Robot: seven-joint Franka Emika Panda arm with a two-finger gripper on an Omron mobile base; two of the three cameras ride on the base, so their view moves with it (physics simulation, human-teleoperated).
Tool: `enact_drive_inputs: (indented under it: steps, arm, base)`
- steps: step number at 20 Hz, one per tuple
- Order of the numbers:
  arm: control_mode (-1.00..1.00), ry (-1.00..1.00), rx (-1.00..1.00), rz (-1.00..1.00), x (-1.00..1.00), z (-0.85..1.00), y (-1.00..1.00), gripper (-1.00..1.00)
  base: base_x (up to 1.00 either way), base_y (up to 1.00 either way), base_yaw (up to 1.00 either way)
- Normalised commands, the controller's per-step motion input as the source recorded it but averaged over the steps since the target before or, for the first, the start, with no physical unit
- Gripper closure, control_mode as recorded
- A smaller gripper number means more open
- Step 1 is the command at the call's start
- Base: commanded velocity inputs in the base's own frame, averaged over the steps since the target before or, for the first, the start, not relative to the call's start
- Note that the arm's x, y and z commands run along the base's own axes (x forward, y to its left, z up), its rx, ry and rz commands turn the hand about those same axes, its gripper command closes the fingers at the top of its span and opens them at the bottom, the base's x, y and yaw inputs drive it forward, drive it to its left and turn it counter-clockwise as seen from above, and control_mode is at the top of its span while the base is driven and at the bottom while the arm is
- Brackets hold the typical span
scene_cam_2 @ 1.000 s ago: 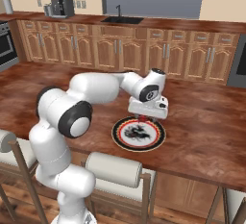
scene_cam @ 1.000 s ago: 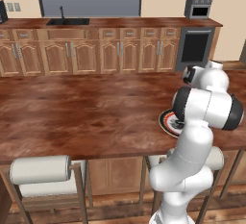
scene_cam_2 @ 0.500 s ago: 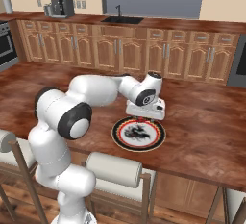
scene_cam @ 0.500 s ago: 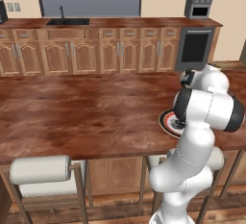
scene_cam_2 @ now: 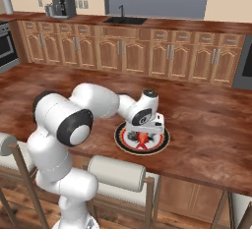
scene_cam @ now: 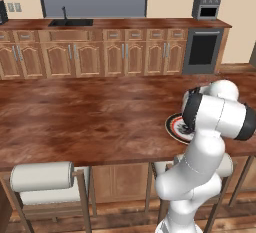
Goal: Take the cheese, fish, and bell pepper from the fridge and place them on the plate on the dining counter to create an appetizer plate.
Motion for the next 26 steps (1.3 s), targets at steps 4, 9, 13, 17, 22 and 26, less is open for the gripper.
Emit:
enact_drive_inputs:
  steps: [4, 9, 13, 17, 22, 26]
  arm:
    - [-1.00, 0.00, 0.00, 0.00, -0.34, 1.00, -0.31, -1.00]
    - [-1.00, -0.01, 0.00, 0.00, -0.42, 1.00, -0.05, -1.00]
    - [-1.00, -0.01, -0.01, 0.00, -0.95, 0.71, 0.08, -1.00]
    - [-1.00, -0.03, -0.06, 0.00, -1.00, 0.39, 0.32, -1.00]
    - [-1.00, -0.01, -0.07, 0.00, -0.83, 0.36, 0.44, -1.00]
    - [-1.00, 0.00, -0.04, 0.00, -0.42, 0.43, 0.43, -1.00]
  base:
    - [0.00, 0.00, 0.00]
    - [0.00, 0.00, 0.00]
    - [0.00, 0.00, 0.00]
    - [0.00, 0.00, 0.00]
    - [0.00, 0.00, 0.00]
    - [0.00, 0.00, 0.00]
